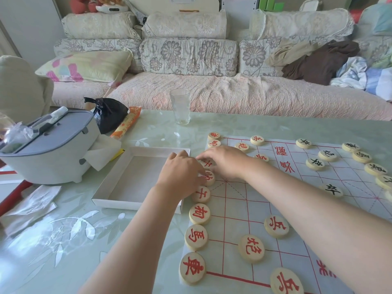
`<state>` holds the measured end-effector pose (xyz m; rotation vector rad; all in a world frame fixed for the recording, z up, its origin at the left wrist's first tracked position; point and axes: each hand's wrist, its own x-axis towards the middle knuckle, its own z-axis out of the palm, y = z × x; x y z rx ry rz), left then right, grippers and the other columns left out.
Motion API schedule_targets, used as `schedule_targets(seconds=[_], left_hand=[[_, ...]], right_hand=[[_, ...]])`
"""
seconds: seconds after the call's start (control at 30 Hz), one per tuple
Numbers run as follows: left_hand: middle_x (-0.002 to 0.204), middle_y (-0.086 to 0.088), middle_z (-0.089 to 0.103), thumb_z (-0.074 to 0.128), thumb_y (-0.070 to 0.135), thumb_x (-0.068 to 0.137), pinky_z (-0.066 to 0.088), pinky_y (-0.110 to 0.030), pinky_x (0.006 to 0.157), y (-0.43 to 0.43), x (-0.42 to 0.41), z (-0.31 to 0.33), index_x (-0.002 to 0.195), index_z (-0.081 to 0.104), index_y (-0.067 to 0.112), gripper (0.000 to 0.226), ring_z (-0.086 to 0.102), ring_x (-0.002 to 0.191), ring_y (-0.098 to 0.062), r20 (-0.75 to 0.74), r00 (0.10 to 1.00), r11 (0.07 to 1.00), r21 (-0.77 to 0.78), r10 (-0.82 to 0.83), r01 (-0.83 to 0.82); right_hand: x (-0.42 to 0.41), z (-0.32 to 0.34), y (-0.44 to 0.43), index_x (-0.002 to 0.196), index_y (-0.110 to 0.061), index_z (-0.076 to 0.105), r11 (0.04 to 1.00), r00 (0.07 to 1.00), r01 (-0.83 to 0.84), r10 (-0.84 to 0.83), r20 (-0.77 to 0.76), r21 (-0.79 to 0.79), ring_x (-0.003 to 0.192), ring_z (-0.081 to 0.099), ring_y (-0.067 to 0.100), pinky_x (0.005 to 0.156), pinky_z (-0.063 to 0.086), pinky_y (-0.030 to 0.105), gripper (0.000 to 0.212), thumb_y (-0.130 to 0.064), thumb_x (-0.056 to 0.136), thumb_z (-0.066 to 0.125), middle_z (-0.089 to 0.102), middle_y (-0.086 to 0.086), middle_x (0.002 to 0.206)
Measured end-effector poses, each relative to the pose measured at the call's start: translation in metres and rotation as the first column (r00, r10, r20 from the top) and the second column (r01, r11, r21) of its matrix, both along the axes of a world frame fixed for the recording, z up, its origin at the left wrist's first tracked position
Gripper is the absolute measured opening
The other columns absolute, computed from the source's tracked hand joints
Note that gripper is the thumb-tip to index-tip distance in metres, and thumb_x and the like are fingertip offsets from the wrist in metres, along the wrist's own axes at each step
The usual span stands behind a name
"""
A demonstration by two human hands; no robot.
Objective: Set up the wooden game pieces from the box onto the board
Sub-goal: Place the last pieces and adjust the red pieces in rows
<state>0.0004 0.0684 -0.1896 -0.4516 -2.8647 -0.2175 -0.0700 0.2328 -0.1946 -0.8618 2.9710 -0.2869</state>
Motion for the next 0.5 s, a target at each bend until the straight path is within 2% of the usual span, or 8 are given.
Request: schedule_targets(seconds=[0.1, 0.23, 0.33, 0.5], left_hand=[[0.108, 0.013, 0.067, 0.062, 0.056, 0.081, 0.026, -0.027, 0.088, 0.0, -0.001, -0.002, 0.104, 0.07, 0.04, 0.029, 0.043, 0.109, -0.011, -0.009, 1.0, 1.0, 0.005, 0.004, -0.004], [0.102, 0.011, 0.066, 0.061, 0.058, 0.081, 0.024, -0.028, 0.093, 0.002, -0.003, -0.002, 0.105, 0.069, 0.039, 0.031, 0.043, 0.11, -0.011, -0.032, 1.0, 1.0, -0.015, -0.001, 0.001], [0.1, 0.01, 0.065, 0.061, 0.059, 0.081, 0.018, -0.028, 0.097, 0.0, -0.004, -0.001, 0.104, 0.07, 0.038, 0.032, 0.044, 0.113, -0.011, -0.062, 0.998, 0.999, -0.045, -0.004, 0.001], [0.103, 0.014, 0.065, 0.06, 0.06, 0.082, 0.023, -0.028, 0.095, -0.003, -0.004, -0.002, 0.105, 0.07, 0.039, 0.033, 0.043, 0.113, -0.011, -0.026, 1.0, 1.0, -0.03, 0.001, -0.002]], right_hand=[[-0.002, 0.002, 0.0, 0.138, -0.045, 0.05, 1.0, 1.0, 0.01, -0.009, 0.029, -0.025, 0.125, 0.054, 0.009, 0.099, 0.047, 0.03, 0.057, -0.016, 0.09, 0.062, 0.06, -0.02, 0.134], [0.004, 0.007, 0.005, 0.144, -0.044, 0.045, 0.99, 0.996, 0.048, -0.038, 0.079, -0.134, 0.127, 0.053, 0.012, 0.102, 0.046, 0.035, 0.063, -0.015, 0.091, 0.062, 0.054, -0.018, 0.141], [0.018, 0.006, 0.01, 0.135, -0.038, 0.054, 0.972, 0.996, 0.077, -0.066, 0.057, -0.222, 0.121, 0.054, 0.013, 0.098, 0.048, 0.038, 0.052, -0.018, 0.088, 0.062, 0.052, -0.009, 0.137], [0.05, 0.003, 0.011, 0.112, -0.04, 0.057, 0.981, 0.991, 0.11, -0.096, 0.091, -0.158, 0.105, 0.057, 0.01, 0.089, 0.05, 0.034, 0.034, -0.035, 0.079, 0.066, 0.057, -0.017, 0.116]])
